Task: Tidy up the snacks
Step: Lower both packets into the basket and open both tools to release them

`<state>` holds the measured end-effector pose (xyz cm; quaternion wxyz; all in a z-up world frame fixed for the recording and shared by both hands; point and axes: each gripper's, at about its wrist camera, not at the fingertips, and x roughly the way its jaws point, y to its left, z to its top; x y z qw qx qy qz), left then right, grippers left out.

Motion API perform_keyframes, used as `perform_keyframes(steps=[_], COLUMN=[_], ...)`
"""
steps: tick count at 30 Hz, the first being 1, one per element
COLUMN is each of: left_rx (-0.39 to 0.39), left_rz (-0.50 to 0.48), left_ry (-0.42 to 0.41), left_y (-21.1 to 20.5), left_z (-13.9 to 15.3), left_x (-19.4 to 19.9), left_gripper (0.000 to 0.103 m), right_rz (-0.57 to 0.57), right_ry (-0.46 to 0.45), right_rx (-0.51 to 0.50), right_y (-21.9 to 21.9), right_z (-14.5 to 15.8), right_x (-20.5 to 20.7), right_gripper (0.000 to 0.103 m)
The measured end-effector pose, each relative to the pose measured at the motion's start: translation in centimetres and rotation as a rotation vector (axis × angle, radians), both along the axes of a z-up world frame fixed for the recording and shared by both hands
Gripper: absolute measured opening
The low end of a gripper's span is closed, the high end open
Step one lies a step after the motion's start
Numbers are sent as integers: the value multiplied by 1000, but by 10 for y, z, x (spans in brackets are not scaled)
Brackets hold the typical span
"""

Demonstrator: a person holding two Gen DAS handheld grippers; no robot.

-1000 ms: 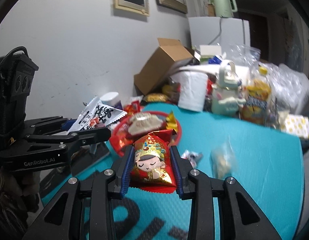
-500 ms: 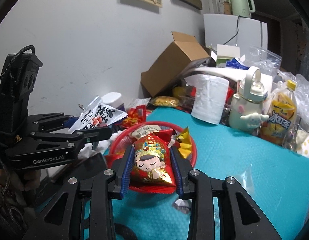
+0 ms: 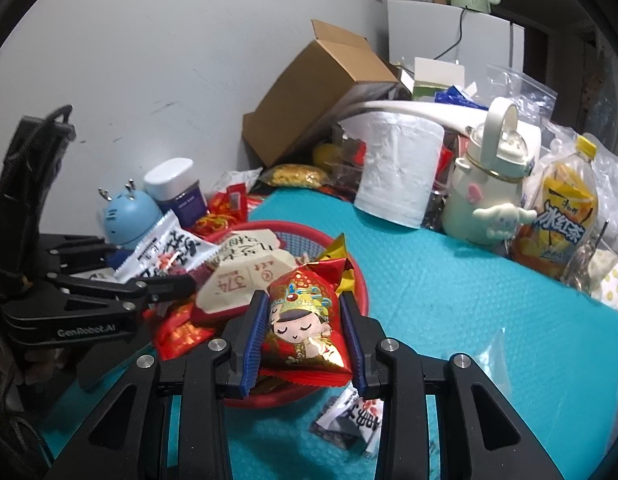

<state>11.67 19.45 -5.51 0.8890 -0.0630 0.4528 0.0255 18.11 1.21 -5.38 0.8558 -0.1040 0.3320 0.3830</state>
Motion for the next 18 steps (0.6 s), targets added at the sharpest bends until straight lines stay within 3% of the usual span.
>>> perform_keyframes(steps=[11, 18], left_rx=[19, 0], left_rz=[-24, -83], left_ry=[33, -60], left_y=[-1, -11], left_z=[-6, 13], left_x=[6, -7], left_gripper=[41, 41], right_rz=[-14, -23], right_ry=[16, 20], right_rx=[-25, -7], right_y=[6, 2], right_z=[-12, -9], right_x=[9, 12], right_gripper=[35, 35])
